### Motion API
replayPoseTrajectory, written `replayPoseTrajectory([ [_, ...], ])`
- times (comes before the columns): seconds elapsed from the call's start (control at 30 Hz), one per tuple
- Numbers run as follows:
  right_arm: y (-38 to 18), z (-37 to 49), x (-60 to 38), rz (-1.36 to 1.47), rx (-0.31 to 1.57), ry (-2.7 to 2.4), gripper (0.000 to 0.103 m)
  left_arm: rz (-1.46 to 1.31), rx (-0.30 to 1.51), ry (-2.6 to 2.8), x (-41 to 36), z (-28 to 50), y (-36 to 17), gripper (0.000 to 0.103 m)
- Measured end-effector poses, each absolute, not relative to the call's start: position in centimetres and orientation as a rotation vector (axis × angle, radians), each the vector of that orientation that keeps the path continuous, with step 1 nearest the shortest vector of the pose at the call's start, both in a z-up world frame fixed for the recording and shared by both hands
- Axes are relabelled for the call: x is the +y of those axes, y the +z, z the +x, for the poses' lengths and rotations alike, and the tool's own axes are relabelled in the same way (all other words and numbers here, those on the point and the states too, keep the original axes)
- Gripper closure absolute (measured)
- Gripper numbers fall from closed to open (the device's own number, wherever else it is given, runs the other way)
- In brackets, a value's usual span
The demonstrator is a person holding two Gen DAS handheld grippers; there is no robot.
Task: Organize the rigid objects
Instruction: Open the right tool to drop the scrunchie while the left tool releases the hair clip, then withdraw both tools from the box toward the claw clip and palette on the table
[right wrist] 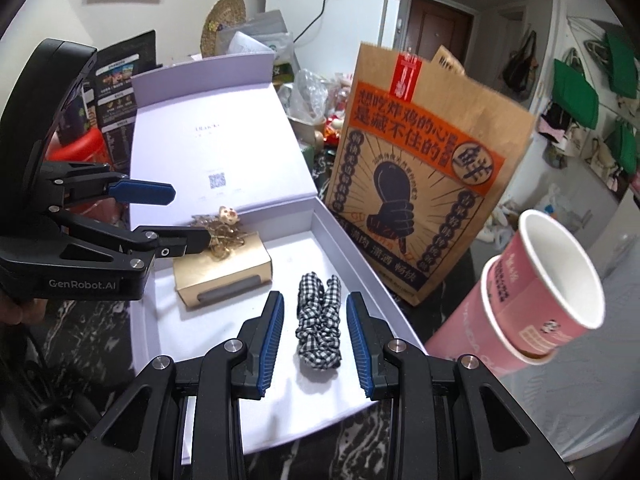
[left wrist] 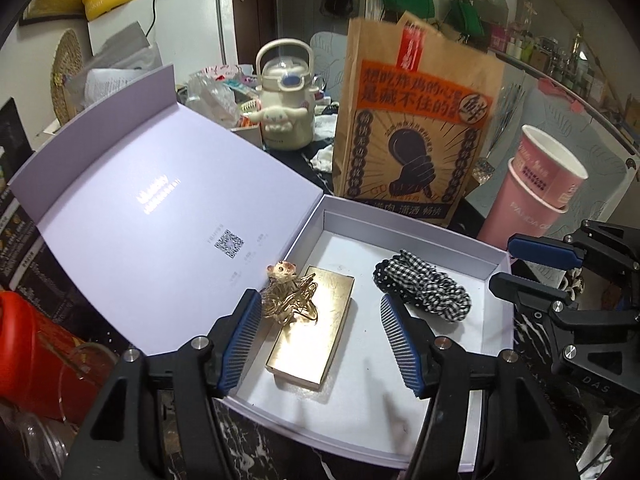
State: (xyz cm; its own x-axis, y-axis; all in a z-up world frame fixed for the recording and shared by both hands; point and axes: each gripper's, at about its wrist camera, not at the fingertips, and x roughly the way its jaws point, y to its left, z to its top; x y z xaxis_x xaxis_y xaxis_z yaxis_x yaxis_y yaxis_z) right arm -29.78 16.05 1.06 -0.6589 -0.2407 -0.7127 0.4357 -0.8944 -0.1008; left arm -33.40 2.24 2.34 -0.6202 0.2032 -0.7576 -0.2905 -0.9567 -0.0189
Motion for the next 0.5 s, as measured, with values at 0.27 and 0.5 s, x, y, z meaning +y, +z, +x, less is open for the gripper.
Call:
replayPoseTrajectory([
  [0.27, 3.6, -27.4, 16.1, 0.957, 0.396, -2.573, 0.071, -1.128, 0.151, 2.629, 2.1, -31.2, 4.8, 0.042],
  [0.5, 5.6, -24.9, 16.2, 0.875, 0.405, -2.607, 0.071, -1.063, 0.164, 2.665, 1.8, -28.6, 6.9, 0.041],
])
